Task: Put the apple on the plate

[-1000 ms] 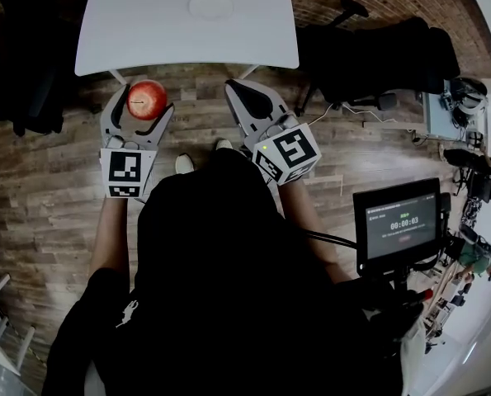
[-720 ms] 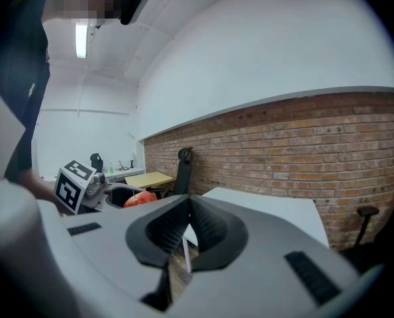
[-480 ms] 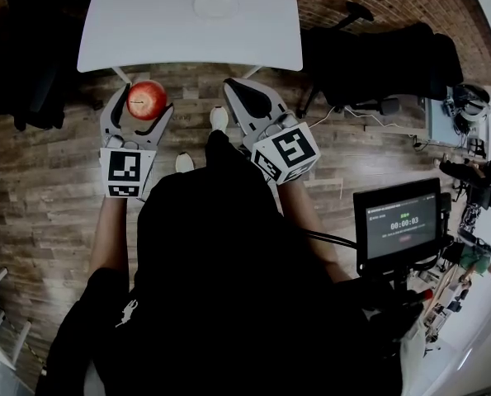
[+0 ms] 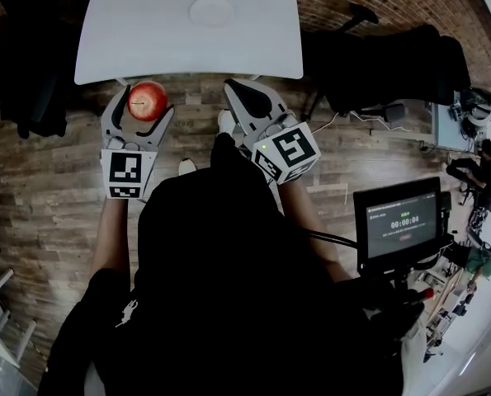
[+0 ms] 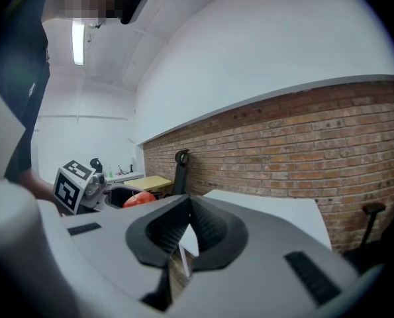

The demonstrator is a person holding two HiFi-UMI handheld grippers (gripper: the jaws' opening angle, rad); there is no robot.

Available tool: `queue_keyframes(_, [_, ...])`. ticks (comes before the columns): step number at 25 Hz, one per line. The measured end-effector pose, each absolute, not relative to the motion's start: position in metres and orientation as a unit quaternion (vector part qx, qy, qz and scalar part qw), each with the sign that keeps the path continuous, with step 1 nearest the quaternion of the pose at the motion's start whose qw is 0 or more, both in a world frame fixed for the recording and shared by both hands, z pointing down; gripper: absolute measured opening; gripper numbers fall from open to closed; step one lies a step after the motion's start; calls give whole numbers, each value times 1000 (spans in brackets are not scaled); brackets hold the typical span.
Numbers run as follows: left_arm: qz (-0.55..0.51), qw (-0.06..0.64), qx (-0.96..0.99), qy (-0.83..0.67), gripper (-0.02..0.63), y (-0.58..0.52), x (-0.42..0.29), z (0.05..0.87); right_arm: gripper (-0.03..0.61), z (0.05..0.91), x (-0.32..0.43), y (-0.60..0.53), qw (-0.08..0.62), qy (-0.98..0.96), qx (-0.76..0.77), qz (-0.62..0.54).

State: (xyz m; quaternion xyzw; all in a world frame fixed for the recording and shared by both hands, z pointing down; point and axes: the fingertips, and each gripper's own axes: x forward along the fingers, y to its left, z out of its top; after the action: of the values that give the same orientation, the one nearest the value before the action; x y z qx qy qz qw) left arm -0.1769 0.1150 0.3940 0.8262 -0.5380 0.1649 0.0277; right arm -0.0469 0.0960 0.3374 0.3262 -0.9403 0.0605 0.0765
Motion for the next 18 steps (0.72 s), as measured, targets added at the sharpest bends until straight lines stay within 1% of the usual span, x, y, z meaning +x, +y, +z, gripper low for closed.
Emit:
queue_keyframes(3, [172, 29, 827, -534, 402, 81, -158, 399, 3, 345, -29, 62, 75, -940, 325, 68])
queue_keyframes(9, [166, 20, 825, -541, 402, 81, -164, 387, 3, 335, -42, 60, 69, -945, 313, 59])
queue_keyframes(14, [181, 30, 818, -545, 402, 6, -130, 393, 3, 343, -11, -19, 65, -949, 299, 76])
queue_keyframes(18, [183, 28, 813, -553, 402, 10, -137, 387, 4, 338, -19, -17, 60, -952, 291, 75])
